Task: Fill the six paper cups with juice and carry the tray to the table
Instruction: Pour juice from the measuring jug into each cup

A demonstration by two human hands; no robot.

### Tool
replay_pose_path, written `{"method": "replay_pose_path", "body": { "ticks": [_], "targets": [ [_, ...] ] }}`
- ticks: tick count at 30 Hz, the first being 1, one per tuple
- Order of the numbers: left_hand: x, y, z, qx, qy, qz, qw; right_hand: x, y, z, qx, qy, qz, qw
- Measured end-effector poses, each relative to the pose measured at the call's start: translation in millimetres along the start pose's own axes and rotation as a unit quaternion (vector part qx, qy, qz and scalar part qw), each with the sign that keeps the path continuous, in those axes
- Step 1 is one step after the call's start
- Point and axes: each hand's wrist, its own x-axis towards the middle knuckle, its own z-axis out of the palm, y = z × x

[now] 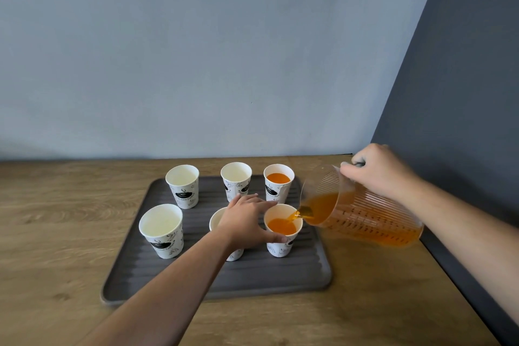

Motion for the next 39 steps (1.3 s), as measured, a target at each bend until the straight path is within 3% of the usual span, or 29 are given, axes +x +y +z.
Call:
{"method": "replay_pose_path", "body": {
  "ticks": [15,21,33,39],
  "targets": [
    [0.9,0.6,-4.0,0.008,-0.005,0.001,1.000,-6.0,9.5,6.1,0.084,0.028,0.067,0.994],
    [-4.0,-5.6,-16.6,-0.029,0.053,-0.009,0.998,-2.8,9.4,-0.5,0.123,0.056,0.108,0.985],
    [-39.6,-40.9,-17.1,-0.090,0.066,-0.071,0.991,12.1,-25.8,-10.3,0.157,0.058,0.034,0.985],
    [-46.5,-51.0,-1.4,-0.117,0.083,-0.101,0.984,12.3,-48.4,-3.0,0.117,0.049,-0.004,0.992]
  ]
}}
